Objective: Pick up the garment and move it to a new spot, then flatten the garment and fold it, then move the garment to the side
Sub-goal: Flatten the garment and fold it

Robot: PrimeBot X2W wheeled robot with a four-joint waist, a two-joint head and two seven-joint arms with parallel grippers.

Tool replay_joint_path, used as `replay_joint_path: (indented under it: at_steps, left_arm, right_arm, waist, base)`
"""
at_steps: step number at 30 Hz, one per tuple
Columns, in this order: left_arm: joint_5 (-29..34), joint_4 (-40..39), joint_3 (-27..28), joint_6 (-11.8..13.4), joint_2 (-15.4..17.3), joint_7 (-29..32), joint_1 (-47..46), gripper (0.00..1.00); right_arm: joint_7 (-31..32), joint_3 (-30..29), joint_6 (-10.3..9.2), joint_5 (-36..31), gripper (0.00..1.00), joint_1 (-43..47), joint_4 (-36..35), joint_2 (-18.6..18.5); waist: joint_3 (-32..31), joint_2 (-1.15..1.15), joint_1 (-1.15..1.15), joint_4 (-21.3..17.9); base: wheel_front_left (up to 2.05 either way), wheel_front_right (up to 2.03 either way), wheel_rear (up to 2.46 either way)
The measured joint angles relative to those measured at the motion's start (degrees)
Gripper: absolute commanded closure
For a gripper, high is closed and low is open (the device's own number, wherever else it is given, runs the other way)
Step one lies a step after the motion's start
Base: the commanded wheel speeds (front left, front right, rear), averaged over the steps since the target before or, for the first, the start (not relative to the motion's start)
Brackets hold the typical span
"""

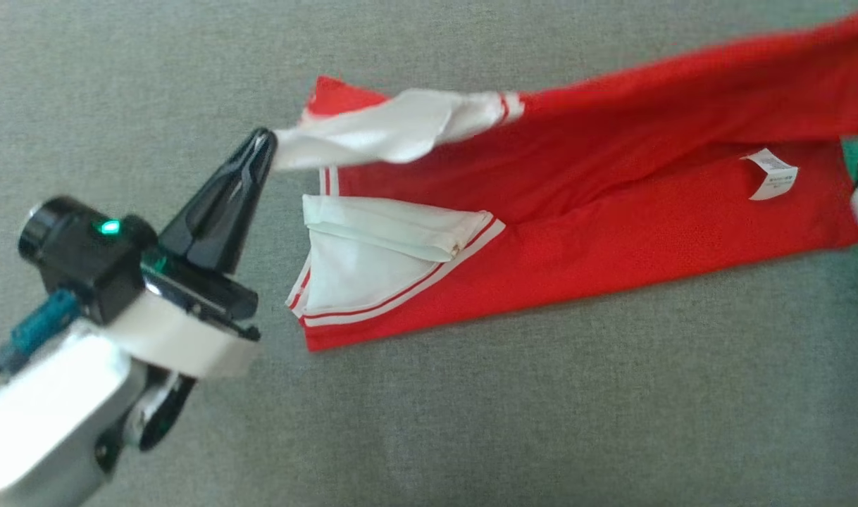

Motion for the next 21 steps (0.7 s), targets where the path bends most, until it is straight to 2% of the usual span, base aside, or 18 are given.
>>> replay_joint_path:
  at_steps: [3,6,7,8,9,10,14,15,16,17,19,21]
  left_arm:
    - [0.0,-1.62,-0.2,1.55,0.02,-0.91,1.73,1.0]
    - [-0.07,-3.11,-0.62,2.64,0.01,-1.34,3.71,1.0]
    - [-0.08,-3.36,-0.9,2.88,0.0,-1.36,4.48,1.0]
    - [-0.08,-3.57,-1.26,3.13,-0.03,-1.4,5.25,1.0]
    - [-0.18,-3.69,-1.7,3.23,-0.16,-1.41,6.03,1.0]
    - [-0.44,-3.7,-2.12,3.38,-0.38,-1.48,6.81,1.0]
    - [-1.65,-2.6,-3.21,3.72,-2.1,-2.4,9.72,1.0]
    - [-1.74,-1.89,-3.63,3.72,-2.74,-2.48,10.23,0.88]
    - [-1.75,-1.15,-4.09,3.72,-3.31,-2.64,10.71,0.6]
    - [-1.77,-0.35,-4.31,3.72,-3.98,-2.88,11.2,0.02]
    - [-1.86,1.27,-4.47,3.86,-5.47,-3.35,12.17,0.0]
    - [-2.38,3.41,-3.97,5.01,-7.4,-4.0,13.37,0.0]
  right_arm:
    - [0.01,-3.11,0.0,-3.41,1.0,4.71,-0.36,1.69]
    - [0.01,-6.31,0.0,-6.27,0.8,7.66,-1.12,2.75]
    - [0.01,-7.58,0.0,-7.05,0.69,8.37,-1.15,3.13]
    - [0.01,-8.84,0.0,-7.53,0.33,9.06,-1.18,3.61]
    - [0.01,-9.92,0.0,-7.99,0.07,9.82,-1.21,4.09]
    - [0.01,-10.9,0.0,-8.49,0.0,10.63,-1.22,4.6]
    - [0.01,-15.35,0.0,-10.4,0.0,14.75,-1.31,6.21]
    - [0.01,-16.3,0.0,-10.77,0.0,15.99,-1.53,6.42]
    - [0.01,-17.26,0.0,-11.05,0.0,17.18,-1.8,6.75]
    - [0.01,-18.38,0.0,-11.27,0.0,18.42,-2.07,7.15]
    - [0.01,-20.47,0.0,-11.37,0.0,20.96,-2.72,8.15]
    - [0.01,-22.92,0.0,-12.02,0.0,23.7,-3.88,9.25]
  waist:
    - [-0.81,0.0,0.0,0.53]
    - [-1.48,0.0,0.0,0.87]
    - [-1.67,0.0,0.0,0.93]
    - [-1.84,0.0,0.0,0.95]
    - [-1.99,0.0,0.0,0.96]
    - [-2.14,0.0,0.0,0.95]
    - [-2.84,0.0,0.0,0.99]
    - [-3.09,0.0,0.01,1.02]
    - [-3.38,0.0,0.01,1.03]
    - [-3.7,0.0,0.0,1.05]
    - [-4.44,0.0,0.0,1.12]
    - [-5.36,0.0,0.01,1.16]
  base:
    - [0.0,0.0,0.0]
    - [0.0,0.0,0.0]
    - [0.0,0.0,0.0]
    - [0.0,0.0,0.0]
    - [0.0,0.0,0.0]
    - [0.0,0.0,0.0]
    - [0.0,0.0,0.0]
    - [0.0,0.0,0.0]
    - [0.0,0.0,0.0]
    - [0.0,0.0,0.0]
    - [0.0,0.0,0.0]
    - [0.0,0.0,0.0]
